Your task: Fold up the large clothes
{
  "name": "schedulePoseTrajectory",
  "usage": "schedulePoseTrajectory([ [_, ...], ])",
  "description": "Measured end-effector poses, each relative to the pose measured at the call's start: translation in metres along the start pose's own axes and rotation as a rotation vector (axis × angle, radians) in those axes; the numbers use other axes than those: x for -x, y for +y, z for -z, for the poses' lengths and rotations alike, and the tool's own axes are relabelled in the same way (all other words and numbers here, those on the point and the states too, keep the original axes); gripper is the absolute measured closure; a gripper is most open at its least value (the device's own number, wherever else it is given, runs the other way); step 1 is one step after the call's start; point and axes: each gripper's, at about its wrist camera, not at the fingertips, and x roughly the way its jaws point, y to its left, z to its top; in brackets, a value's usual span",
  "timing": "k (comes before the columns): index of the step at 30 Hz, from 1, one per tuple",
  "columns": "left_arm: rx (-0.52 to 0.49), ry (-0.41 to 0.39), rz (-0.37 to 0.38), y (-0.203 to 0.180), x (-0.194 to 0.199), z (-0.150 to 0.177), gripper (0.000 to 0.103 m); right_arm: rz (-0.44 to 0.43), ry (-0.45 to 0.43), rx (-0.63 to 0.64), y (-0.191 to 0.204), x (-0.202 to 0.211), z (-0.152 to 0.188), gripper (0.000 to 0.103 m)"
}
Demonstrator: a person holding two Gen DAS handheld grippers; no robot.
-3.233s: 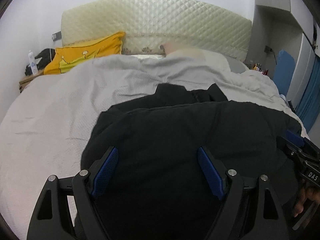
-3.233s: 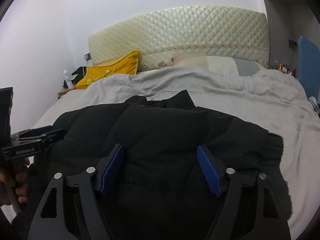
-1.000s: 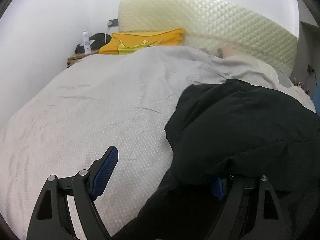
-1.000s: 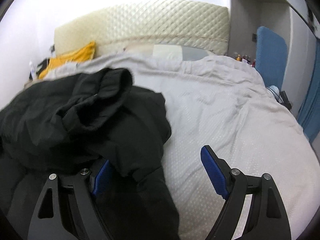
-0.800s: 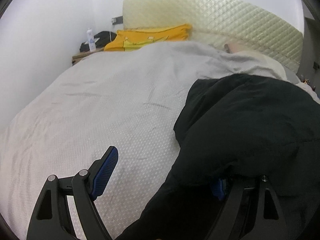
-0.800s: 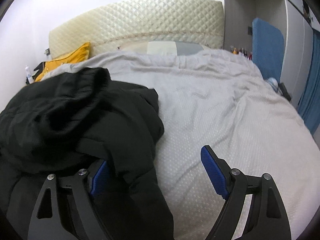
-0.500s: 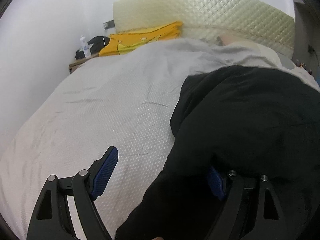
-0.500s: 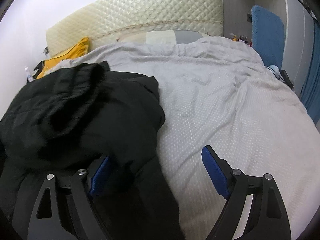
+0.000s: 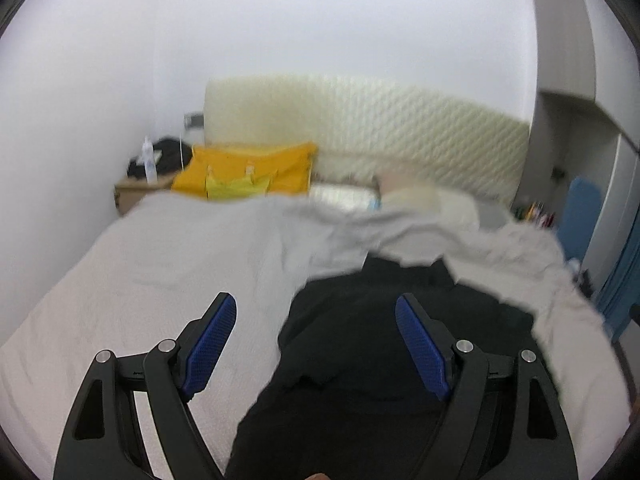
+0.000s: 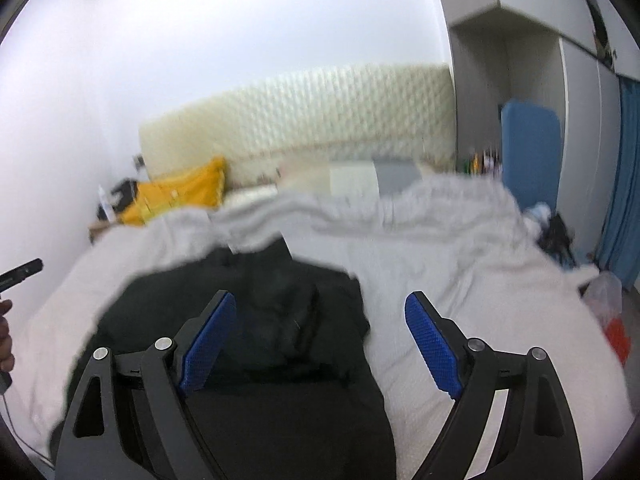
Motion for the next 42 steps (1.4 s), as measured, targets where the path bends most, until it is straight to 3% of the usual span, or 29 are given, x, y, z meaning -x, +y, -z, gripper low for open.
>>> schedulePoseTrajectory([
  [5, 0.003, -0.099, 0.025, -0.004, 0.081, -0.045, 0.02, -0.016, -0.104, 0.016, 0.028, 0.073, -0.046, 0.017],
  [9, 0.009, -0.149, 0.054, -0.007, 0.141, -0.067, 0.02, -0.042, -0.148, 0.043, 0.053, 0.12, -0.062, 0.017],
  [14, 0.025, -0.087, 0.155, -0.007, 0.188, -0.075, 0.02, -0.078, -0.162, 0.039, 0.074, 0.159, -0.064, 0.017],
  [18, 0.02, -0.002, 0.185, -0.009, 0.198, -0.052, 0.02, -0.108, -0.145, 0.005, 0.077, 0.172, -0.05, 0.017],
  [23, 0.037, 0.098, 0.186, -0.001, 0.178, 0.01, 0.02, -0.11, -0.071, -0.011, 0.075, 0.165, -0.006, 0.017],
  [32, 0.042, 0.281, 0.144, 0.022, 0.111, 0.114, 0.02, -0.077, 0.081, -0.009, 0.058, 0.127, 0.075, 0.017],
  [42, 0.135, 0.496, 0.107, 0.056, 0.035, 0.191, 0.02, -0.059, 0.34, -0.072, 0.02, 0.062, 0.137, 0.017],
])
